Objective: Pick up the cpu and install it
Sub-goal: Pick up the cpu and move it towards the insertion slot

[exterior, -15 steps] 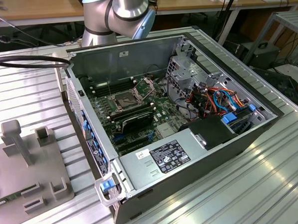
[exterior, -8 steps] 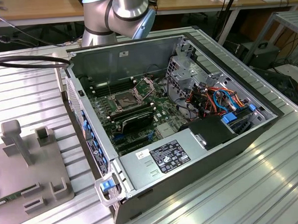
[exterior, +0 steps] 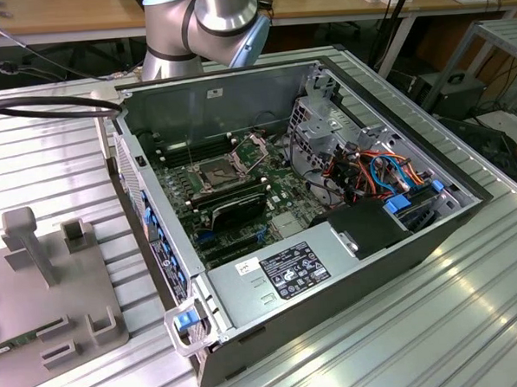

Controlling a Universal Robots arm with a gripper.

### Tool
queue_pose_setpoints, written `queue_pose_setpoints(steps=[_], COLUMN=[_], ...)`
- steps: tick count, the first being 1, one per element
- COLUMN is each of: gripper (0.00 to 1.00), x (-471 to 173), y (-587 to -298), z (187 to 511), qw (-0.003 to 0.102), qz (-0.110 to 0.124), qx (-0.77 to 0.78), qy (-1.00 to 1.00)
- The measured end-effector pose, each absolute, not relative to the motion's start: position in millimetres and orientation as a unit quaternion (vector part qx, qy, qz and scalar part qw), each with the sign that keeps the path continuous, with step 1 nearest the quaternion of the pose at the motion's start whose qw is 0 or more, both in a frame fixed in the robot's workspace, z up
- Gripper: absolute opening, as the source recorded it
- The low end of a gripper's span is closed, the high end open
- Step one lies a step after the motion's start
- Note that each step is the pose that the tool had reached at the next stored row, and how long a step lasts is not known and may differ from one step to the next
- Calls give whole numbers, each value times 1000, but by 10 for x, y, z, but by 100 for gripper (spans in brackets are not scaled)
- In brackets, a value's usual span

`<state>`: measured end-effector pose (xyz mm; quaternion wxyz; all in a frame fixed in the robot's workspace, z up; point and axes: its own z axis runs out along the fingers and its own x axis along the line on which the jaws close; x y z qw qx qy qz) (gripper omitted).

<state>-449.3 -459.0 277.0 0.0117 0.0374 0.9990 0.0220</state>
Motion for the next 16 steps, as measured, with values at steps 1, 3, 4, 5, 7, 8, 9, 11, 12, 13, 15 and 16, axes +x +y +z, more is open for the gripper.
queue_pose_setpoints(steps=[1,3,4,5,7,8,9,11,12,13,15,16], gripper=[42,48,54,54,54,54,54,54,54,54,54,54], x=[-4493,-4493,-4493,-4493,-4493,-4493,-4493,-4493,-4493,-4493,-4493,-4492], y=[-4590,-4590,-4590,-4590,-4590,-4590,-4590,-4590,-4590,-4590,-4590,-4590], z=[2769,2769,2769,2768,2768,2768,2767,2743,2716,2699,2662,2634], qw=[12,12,12,12,12,12,12,12,12,12,12,12], qz=[22,22,22,22,22,22,22,22,22,22,22,22], qx=[37,37,37,37,37,37,37,37,37,37,37,37], qy=[999,999,999,999,999,999,999,999,999,999,999,999])
